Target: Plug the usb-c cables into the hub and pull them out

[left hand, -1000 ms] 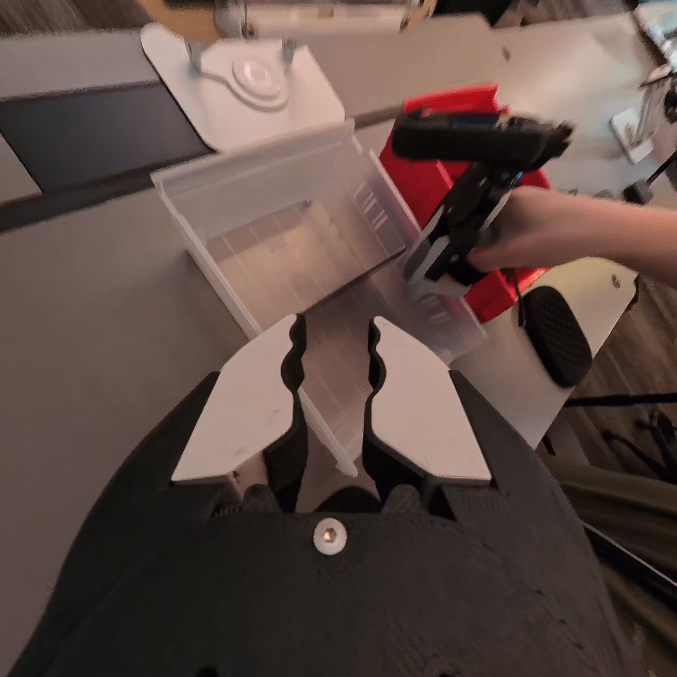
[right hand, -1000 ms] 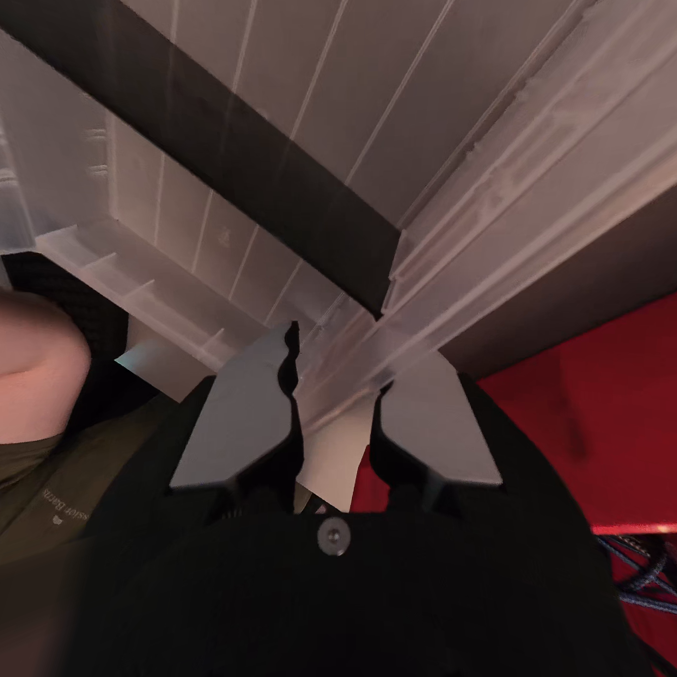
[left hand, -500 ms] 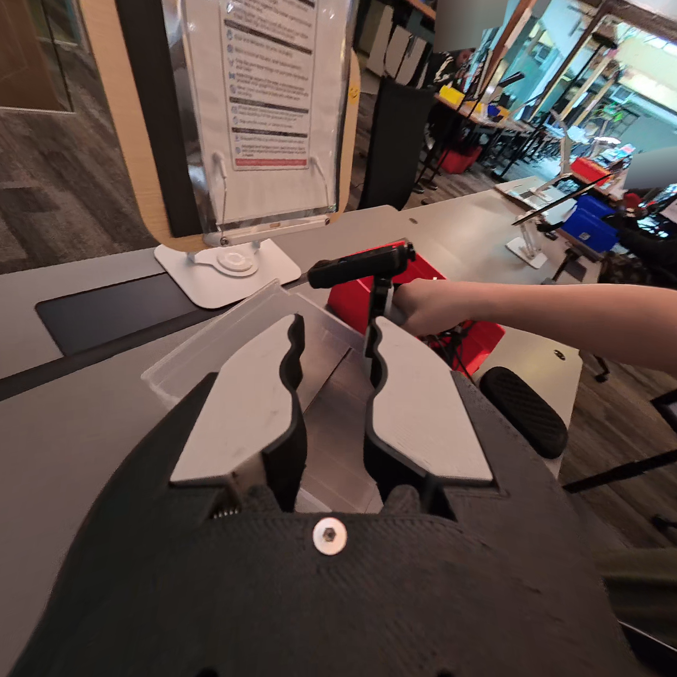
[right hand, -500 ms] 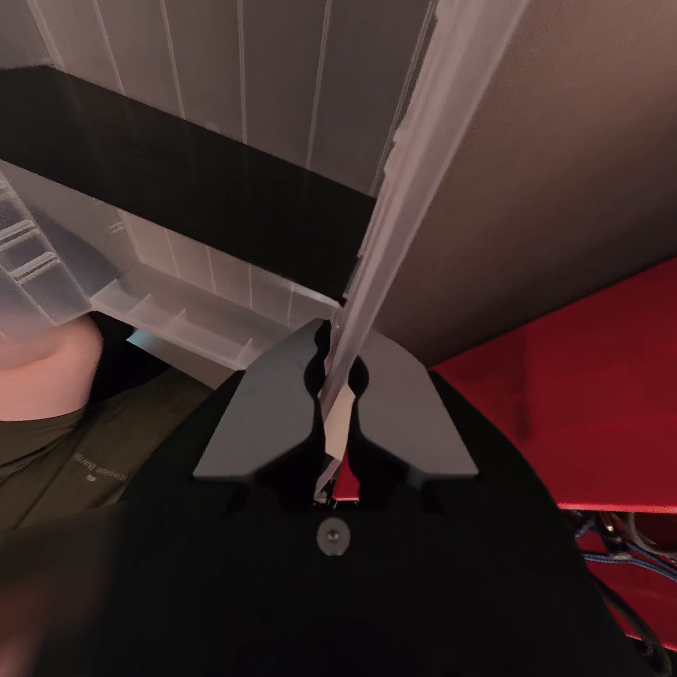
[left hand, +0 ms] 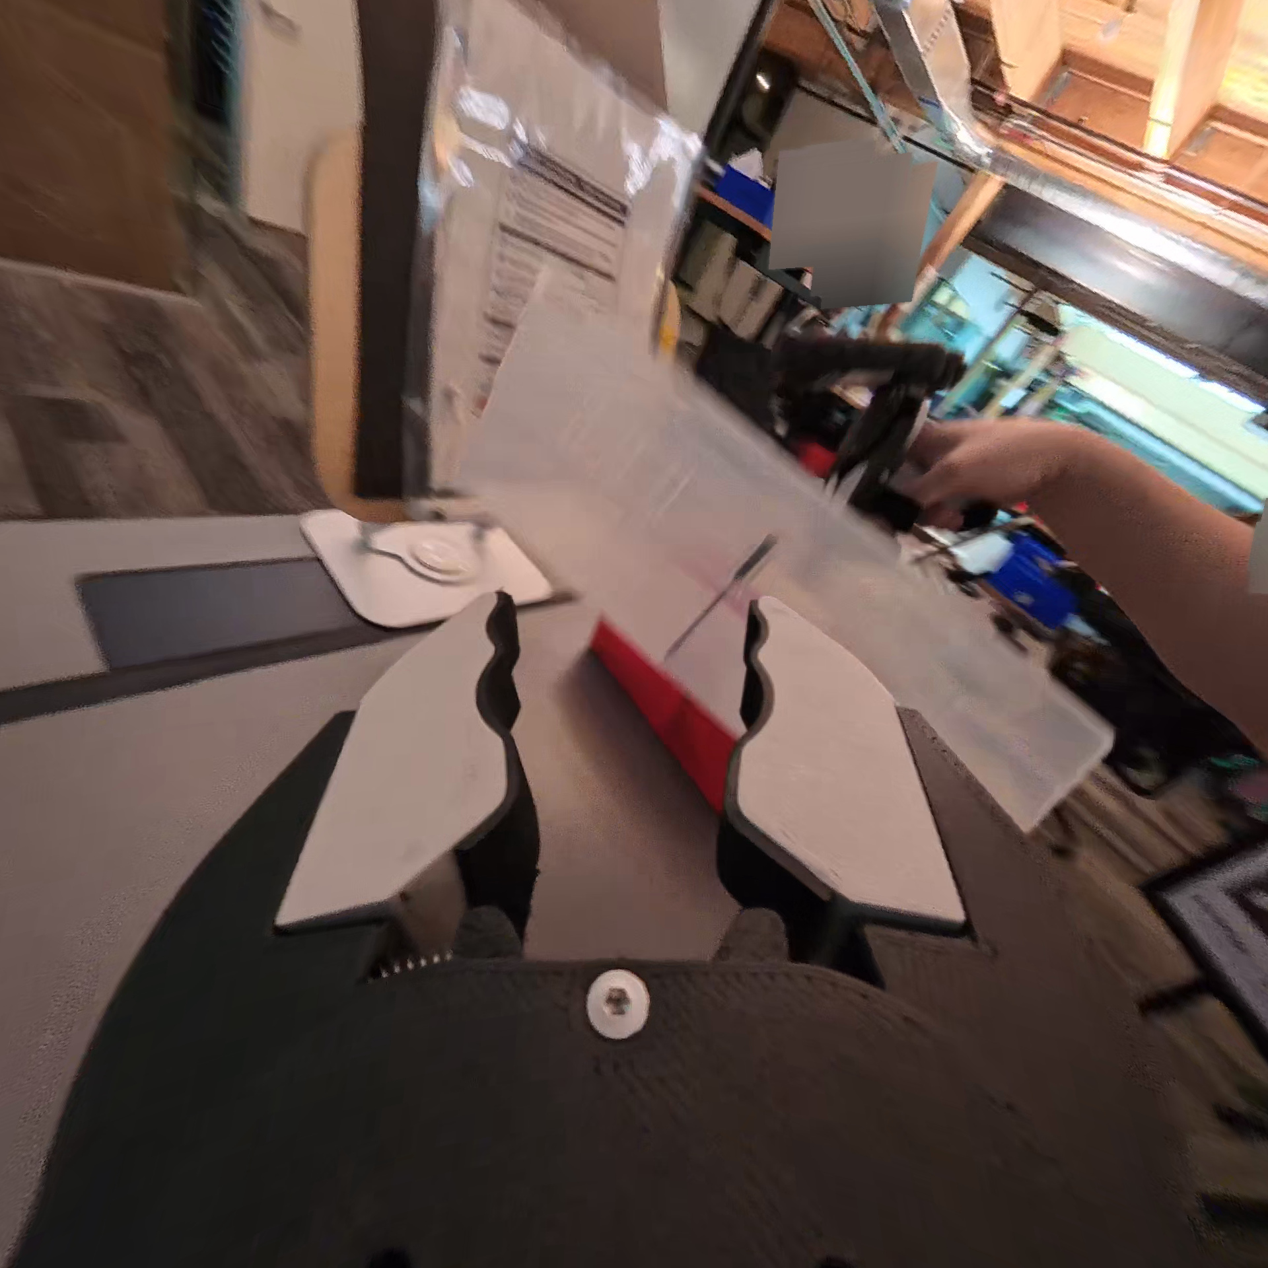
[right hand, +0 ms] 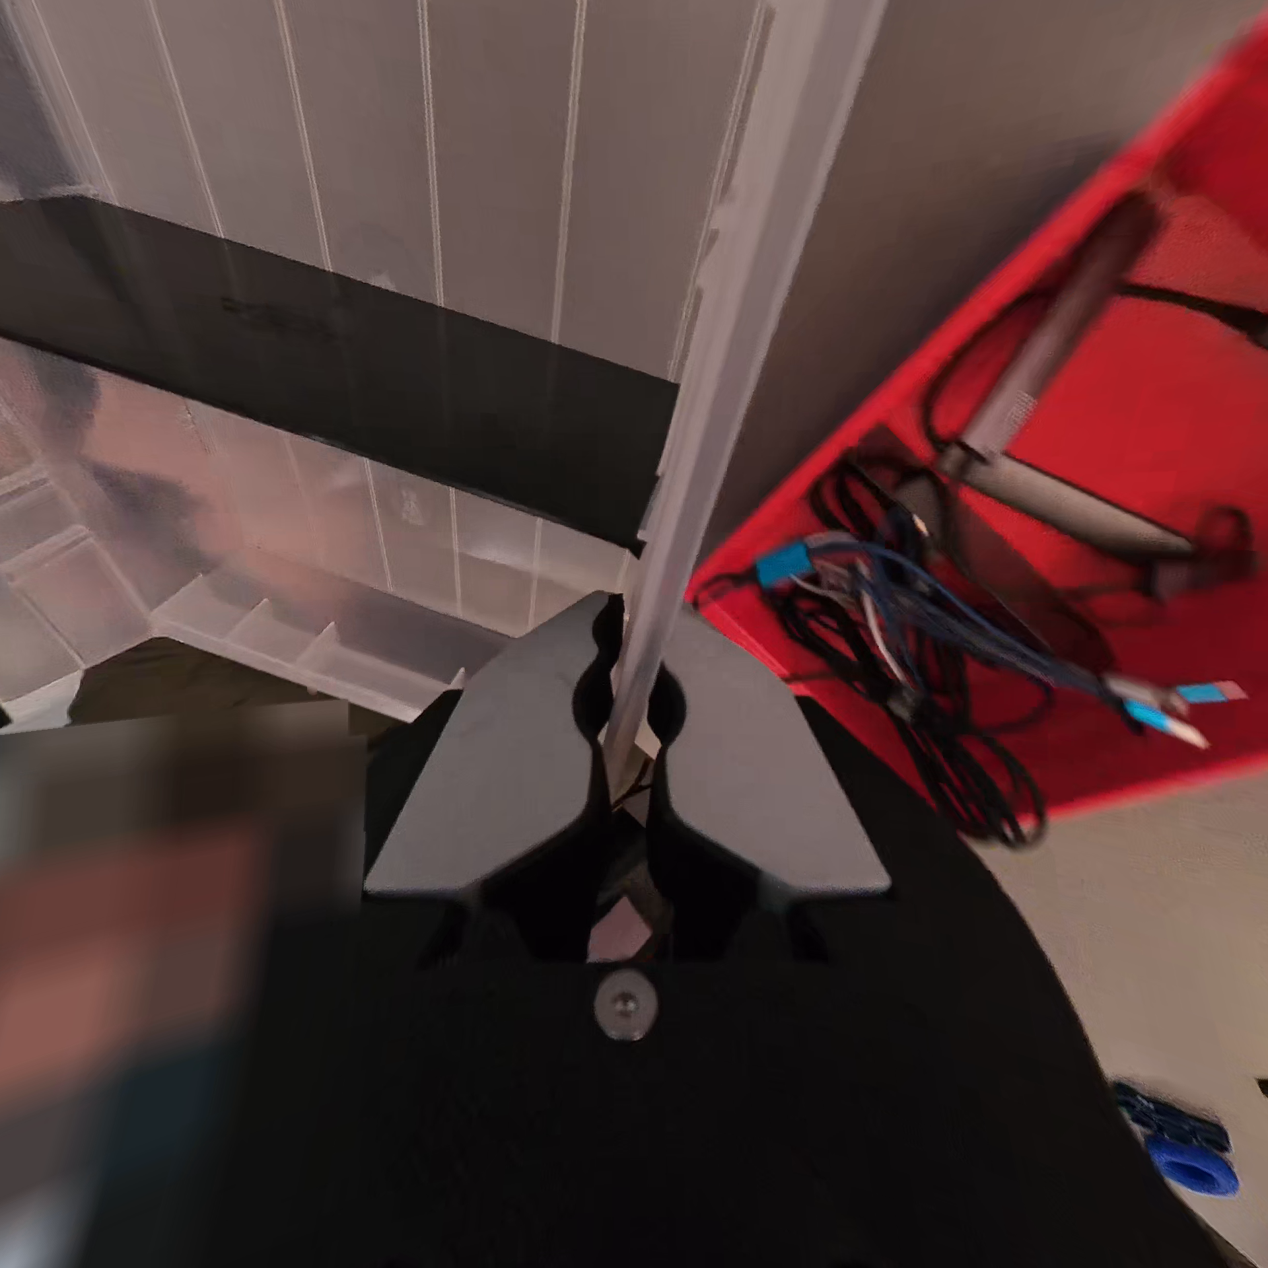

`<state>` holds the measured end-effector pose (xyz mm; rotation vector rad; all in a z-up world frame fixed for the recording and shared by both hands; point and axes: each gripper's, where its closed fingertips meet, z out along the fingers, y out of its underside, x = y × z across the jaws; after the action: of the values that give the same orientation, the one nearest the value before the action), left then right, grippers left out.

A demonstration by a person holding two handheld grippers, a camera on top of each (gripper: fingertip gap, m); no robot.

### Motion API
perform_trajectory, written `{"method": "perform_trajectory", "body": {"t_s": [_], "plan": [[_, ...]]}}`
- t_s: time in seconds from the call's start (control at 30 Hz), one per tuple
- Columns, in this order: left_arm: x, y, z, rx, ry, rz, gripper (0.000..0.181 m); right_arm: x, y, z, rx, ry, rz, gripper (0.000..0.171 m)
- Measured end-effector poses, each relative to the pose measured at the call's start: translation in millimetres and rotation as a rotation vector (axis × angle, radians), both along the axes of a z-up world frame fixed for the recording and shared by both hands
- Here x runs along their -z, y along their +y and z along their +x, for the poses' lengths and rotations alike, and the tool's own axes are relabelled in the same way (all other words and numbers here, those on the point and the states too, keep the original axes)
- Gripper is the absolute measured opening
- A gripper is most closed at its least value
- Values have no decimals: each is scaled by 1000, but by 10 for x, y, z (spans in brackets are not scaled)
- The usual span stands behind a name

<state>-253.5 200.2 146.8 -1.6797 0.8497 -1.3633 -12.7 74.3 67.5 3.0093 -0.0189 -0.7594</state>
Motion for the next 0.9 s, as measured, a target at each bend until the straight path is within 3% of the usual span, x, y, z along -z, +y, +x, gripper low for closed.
{"method": "perform_trajectory", "body": {"t_s": [0.17,0.3,0.37,0.5,0.63,0.77,0.9], "plan": [[310,-375,629,299,52,-143,60,-502,-718,1084,206,-32,110,6],[812,-739,1345,432,185,-180,52,-449,-1520,1965,425,-69,176,6],[1090,-933,1653,471,260,-185,30,-285,-1953,2331,539,-80,189,6],[1520,-1206,2005,444,396,-71,38,175,-2765,2844,726,-86,181,6],[1749,-1388,2218,491,461,-141,42,677,-3407,3124,829,-86,133,6],[1950,-1370,2411,483,578,-170,39,1119,-3729,3217,878,-58,80,9],[2168,-1420,2472,508,791,-173,37,1458,-3813,3209,865,-38,41,11]]}}
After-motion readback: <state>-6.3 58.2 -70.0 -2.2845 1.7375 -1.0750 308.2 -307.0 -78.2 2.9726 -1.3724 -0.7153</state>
